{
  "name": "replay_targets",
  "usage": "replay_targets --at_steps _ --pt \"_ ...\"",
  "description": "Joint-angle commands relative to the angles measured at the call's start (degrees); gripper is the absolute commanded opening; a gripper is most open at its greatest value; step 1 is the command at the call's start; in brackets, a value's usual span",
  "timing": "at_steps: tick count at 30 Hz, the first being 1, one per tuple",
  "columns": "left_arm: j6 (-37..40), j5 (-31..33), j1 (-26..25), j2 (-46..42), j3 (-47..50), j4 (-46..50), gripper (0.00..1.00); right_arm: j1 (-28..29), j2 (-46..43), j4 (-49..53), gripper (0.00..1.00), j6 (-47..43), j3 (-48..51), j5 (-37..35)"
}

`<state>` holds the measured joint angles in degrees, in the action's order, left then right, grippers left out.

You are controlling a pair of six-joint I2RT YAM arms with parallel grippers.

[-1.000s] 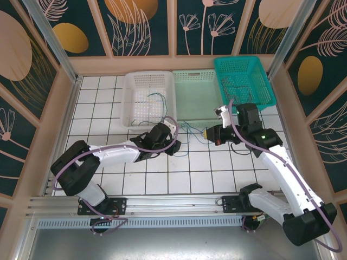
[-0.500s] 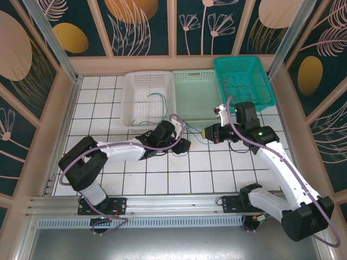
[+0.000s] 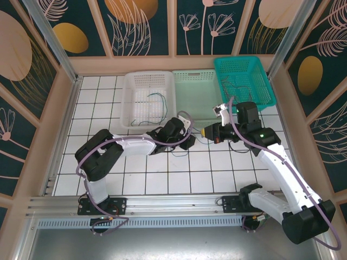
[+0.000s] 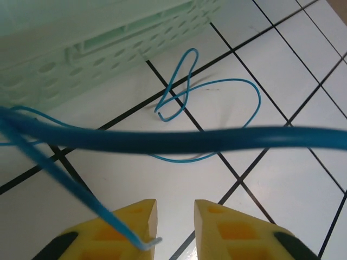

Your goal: Untangle the cables

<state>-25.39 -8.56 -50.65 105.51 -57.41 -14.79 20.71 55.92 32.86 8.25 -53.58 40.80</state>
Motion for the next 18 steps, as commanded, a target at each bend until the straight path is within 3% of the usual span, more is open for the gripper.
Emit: replay_targets --at_steps 1,3,11,18 --pt "-0.2 3.2 -0.1 -0.9 0.4 -0.8 0.07 -0.4 -1.8 0.6 0.00 0.4 -0.5 -0.1" --pt "0.1 3.9 -0.1 -1.9 1.3 -0.6 0.00 -0.8 -2.1 1.1 0.00 0.3 -0.9 -1.9" --pt "0.1 6.6 0.0 -5.2 6.3 -0.7 0.00 -3.5 -2.4 6.5 0.00 -1.9 -5.6 -4.6" --pt "-0.8 7.3 0.7 -6.6 8.2 -1.2 0.00 -3.6 1.7 15.1 0.00 -3.7 -8.7 -17.8"
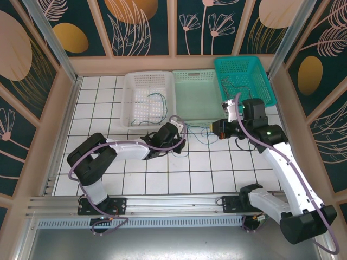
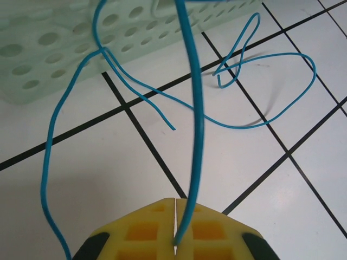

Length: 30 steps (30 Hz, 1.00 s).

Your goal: Untangle the cables

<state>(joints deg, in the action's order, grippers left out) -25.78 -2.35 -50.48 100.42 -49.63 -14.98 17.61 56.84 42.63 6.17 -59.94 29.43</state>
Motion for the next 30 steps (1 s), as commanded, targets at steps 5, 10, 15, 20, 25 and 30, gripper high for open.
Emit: replay_targets --at_steps 5,10,15,20,25,30 --pt "-2.2 1.7 1.6 -1.8 1.7 -1.3 0.00 -3.2 -0.8 5.7 0.00 -2.6 -5.9 -5.6" --pt "-2.6 0.3 2.6 -1.8 2.4 -1.9 0.00 -7.4 -1.6 3.7 0.00 -2.8 -6.3 -0.6" --pt "-1.2 -2.1 2.5 -1.4 1.6 -1.9 0.00 -7.6 -1.7 -7.3 0.00 1.6 -1.5 0.7" --pt "-0.7 -3.6 2.5 -1.6 1.5 -2.5 0.00 -7.5 2.5 -21.3 0.00 6.5 3.3 -0.4" --pt "-1.3 -5.7 2.5 -1.7 2.3 -4.4 0.00 -7.5 10.8 -34.5 0.00 8.4 6.4 -0.3" --pt "-1.6 -7.0 2.4 -1.8 2.8 -5.7 0.00 -7.5 17.1 -49.5 0.00 10.3 9.9 2.2"
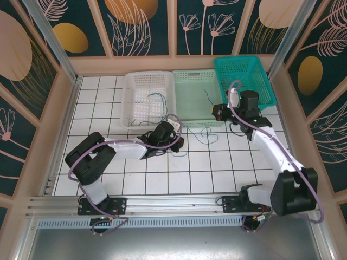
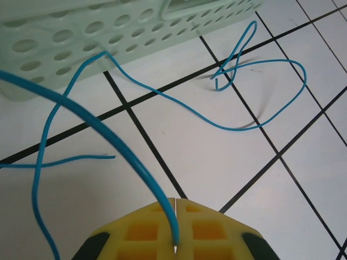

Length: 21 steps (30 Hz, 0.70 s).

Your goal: Untangle the cables

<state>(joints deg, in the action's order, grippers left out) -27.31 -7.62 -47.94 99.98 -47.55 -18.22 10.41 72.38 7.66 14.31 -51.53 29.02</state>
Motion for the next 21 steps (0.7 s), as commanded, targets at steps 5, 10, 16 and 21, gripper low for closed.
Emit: replay_targets --at_steps 5,10,16,21 --pt "0.3 -1.8 -0.1 -1.4 0.6 -2.5 0.00 -0.1 6.8 -22.3 0.00 3.5 1.9 1.5" --pt "0.5 -1.7 -0.1 -3.2 1.1 -2.4 0.00 -0.1 10.9 -23.6 0.32 3.2 1.5 1.2" --pt "0.6 -1.0 0.0 -4.6 2.4 -2.0 0.00 -0.1 6.6 -21.3 0.73 2.8 4.4 -0.8" --pt "0.2 -1.9 -0.1 -6.6 3.0 -2.5 0.00 0.0 -1.5 -14.3 0.71 2.0 7.0 -2.0"
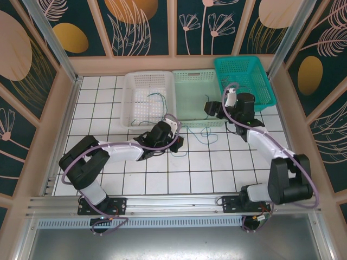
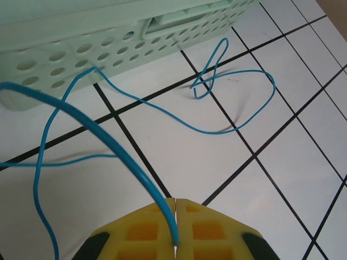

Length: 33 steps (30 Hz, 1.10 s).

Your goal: Untangle the cables

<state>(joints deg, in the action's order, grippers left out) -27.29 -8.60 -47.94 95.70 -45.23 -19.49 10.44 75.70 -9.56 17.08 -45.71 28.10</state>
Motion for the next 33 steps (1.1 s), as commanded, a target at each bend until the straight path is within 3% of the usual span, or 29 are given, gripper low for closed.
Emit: replay_targets --at_steps 1,5,13,25,33 --pt "-0.1 -1.3 -0.1 -2.9 0.7 -1.6 0.00 0.1 -6.5 4.6 0.71 -0.3 2.0 -1.9" --pt "-1.1 -4.4 -0.1 -5.1 1.5 -4.2 0.00 0.3 -11.9 6.6 0.69 4.3 7.7 -2.6" --pt "-1.5 -6.9 -0.1 -11.7 2.9 -5.0 0.00 1.7 -17.4 -0.2 0.65 8.3 16.4 2.0" --pt "-2.4 -14.8 -0.1 -17.1 6.2 -12.9 0.01 6.1 -16.0 -5.0 0.65 9.5 17.2 7.7" --pt "-5.4 -16.8 -0.1 -19.5 8.6 -20.2 0.03 8.0 -15.8 -6.7 0.65 10.2 19.0 4.6"
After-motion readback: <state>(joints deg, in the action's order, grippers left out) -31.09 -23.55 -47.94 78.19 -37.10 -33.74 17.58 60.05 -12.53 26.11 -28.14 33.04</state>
